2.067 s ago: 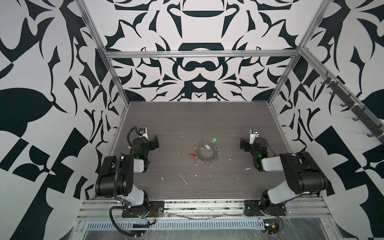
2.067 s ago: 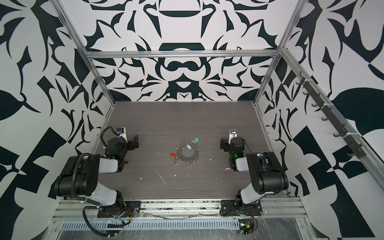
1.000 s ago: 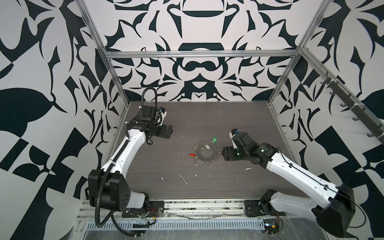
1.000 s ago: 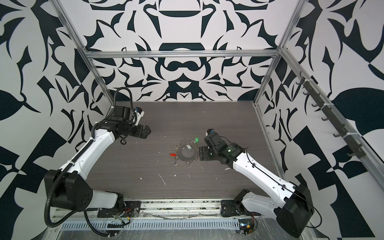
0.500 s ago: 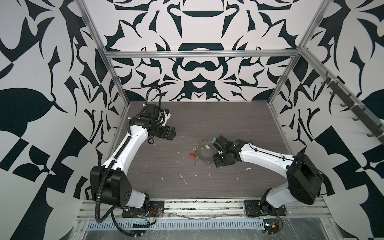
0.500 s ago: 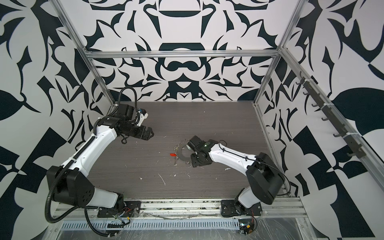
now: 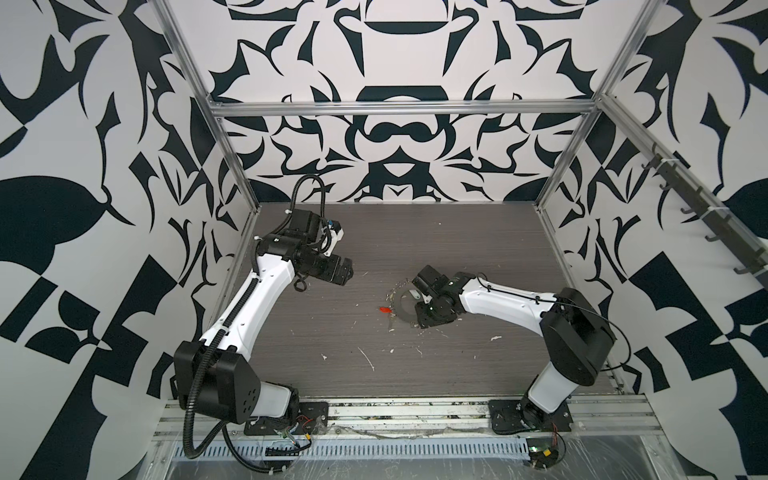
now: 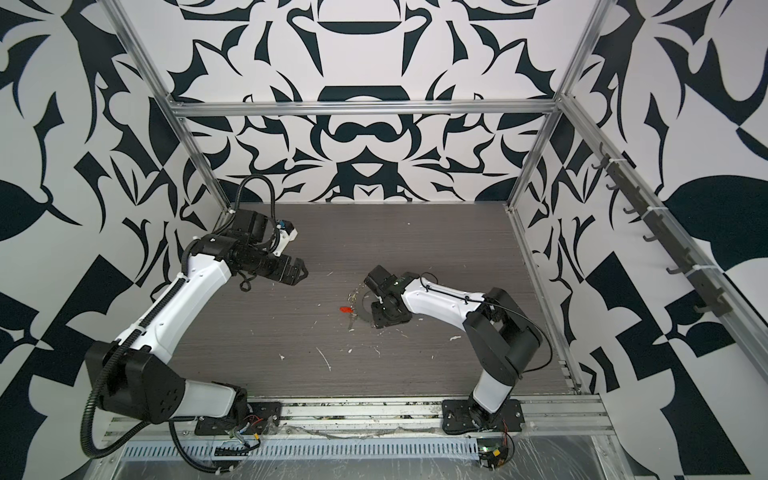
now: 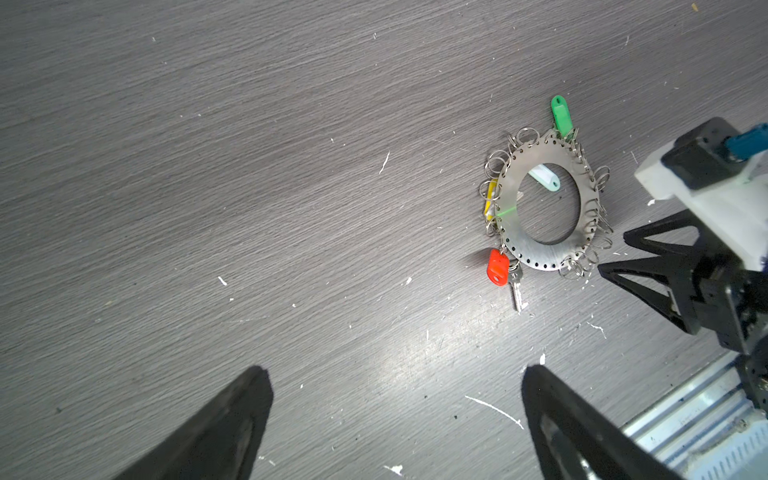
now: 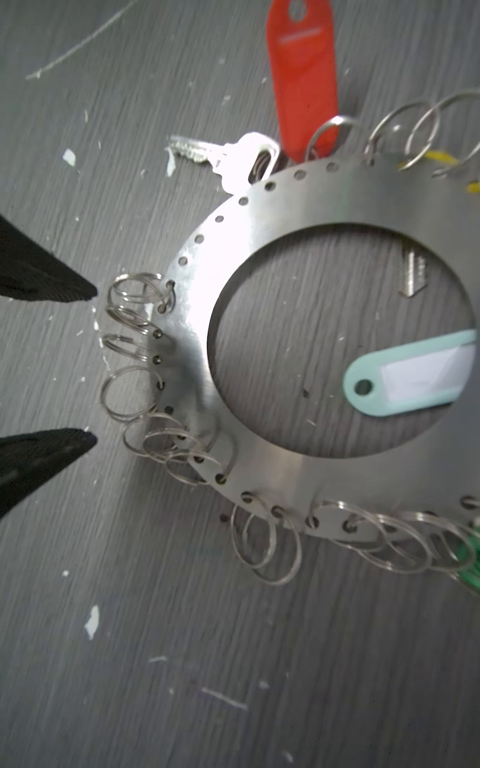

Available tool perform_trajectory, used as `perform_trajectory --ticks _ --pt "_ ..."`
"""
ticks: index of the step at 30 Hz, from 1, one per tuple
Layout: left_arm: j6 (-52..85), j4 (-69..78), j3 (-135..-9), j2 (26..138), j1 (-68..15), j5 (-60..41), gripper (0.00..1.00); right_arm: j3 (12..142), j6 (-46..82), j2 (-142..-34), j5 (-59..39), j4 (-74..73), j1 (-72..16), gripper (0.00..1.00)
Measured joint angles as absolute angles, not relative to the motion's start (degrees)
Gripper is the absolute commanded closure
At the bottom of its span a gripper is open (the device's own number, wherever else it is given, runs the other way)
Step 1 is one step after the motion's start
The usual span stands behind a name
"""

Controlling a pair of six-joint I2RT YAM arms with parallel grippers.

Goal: Remove the keys from the keyring
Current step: 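Reach the right gripper to the near edge of the silver ring, then pinch the ring's near edge with the right gripper and lift it upright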

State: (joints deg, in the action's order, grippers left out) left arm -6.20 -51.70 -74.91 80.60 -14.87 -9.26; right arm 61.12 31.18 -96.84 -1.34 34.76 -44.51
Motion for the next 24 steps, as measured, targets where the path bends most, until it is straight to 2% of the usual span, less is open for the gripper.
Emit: perform_trajectory --ticks 5,14,24 --pt "-6.66 -51.96 -74.91 80.6 -14.98 -8.8 0.01 61.41 30.76 -96.95 -2.15 35.29 -44.51 0.54" --pt "-6.9 -52.14 -74.91 80.64 -15.11 -8.93 0.0 63.9 29.89 -99.5 -1.74 36.03 -44.69 0.74" --pt "-6.87 -52.14 -74.91 81.28 -15.42 -9.1 0.0 65.87 29.63 -103.59 0.14 37.34 -46.0 0.73"
